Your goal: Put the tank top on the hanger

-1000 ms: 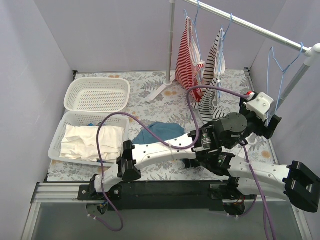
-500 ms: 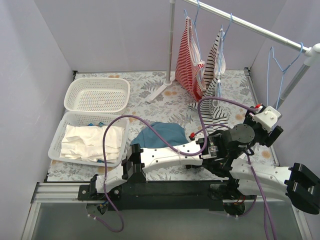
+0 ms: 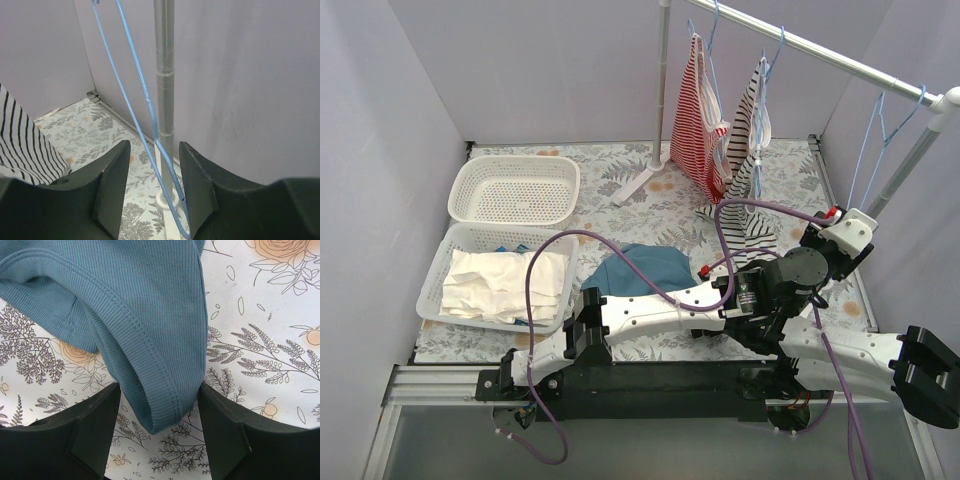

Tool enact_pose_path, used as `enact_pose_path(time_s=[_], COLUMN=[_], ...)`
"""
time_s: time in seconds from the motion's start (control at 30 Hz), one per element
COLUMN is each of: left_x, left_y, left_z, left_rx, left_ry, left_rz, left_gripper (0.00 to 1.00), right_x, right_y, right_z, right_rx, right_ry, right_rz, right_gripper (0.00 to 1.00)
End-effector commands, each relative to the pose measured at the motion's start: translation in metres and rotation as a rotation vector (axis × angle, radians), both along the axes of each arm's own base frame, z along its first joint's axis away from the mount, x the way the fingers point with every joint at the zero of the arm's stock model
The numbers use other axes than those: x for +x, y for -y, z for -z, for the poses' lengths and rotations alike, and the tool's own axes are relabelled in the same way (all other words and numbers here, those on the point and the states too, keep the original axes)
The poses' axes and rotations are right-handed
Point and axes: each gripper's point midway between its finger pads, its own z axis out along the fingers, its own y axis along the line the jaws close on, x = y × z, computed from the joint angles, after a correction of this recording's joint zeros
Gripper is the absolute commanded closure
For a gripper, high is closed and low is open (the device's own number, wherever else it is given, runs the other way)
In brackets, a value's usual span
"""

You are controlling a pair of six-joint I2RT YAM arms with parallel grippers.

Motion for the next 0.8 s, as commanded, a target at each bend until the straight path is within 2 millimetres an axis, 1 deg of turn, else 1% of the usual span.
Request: enact_pose_path(time_s=[0.0, 0.1, 0.23, 0.3, 0.43, 0.6, 0.63, 0.7, 0.73, 0.77], left_x=[0.010, 0.011, 0.018, 0.022, 0.027, 0.034, 0.035, 0.037, 0.037, 0.039], left_y=[-0.018, -0.019, -0.025, -0.026, -0.032, -0.039, -0.041, -0.044, -0.045, -0.046], left_z=[-0.011, -0.007, -0.004, -0.001, -0.004, -0.010, -0.013, -0.021, -0.025, -0.026], left_rx=[0.017, 0.034, 0.048, 0.048, 0.045, 0.039, 0.035, 0.019, 0.016, 0.015], left_ry=[0.031, 0.028, 0.017, 0.006, 0.001, 0.003, 0.007, 0.014, 0.021, 0.025], left_rz=[-0.087, -0.094, -0.112, -0.113, -0.123, -0.145, -0.149, -0.152, -0.150, -0.154], left_gripper=[0.57, 0.60, 0.64, 0.69, 0.79, 0.87, 0.91, 0.95, 1.00, 1.00], right_x=[0.000, 0.000, 0.001, 0.000, 0.000, 0.000, 0.000, 0.000, 0.000, 0.000], right_y=[-0.004, -0.005, -0.006, -0.006, -0.006, -0.006, -0.006, -0.006, -0.006, -0.006], right_z=[-0.001, -0.002, -0.002, -0.001, -0.001, -0.002, -0.002, -0.002, -0.001, -0.002], right_rx=[0.017, 0.017, 0.017, 0.016, 0.018, 0.017, 0.017, 0.016, 0.015, 0.015], right_ry=[-0.006, -0.005, -0.006, -0.007, -0.010, -0.009, -0.009, -0.009, -0.010, -0.007], right_rz=[-0.001, -0.004, -0.008, -0.009, -0.010, -0.011, -0.011, -0.012, -0.012, -0.012], right_gripper=[0.29, 0.29, 0.29, 0.29, 0.29, 0.29, 0.29, 0.29, 0.29, 0.29])
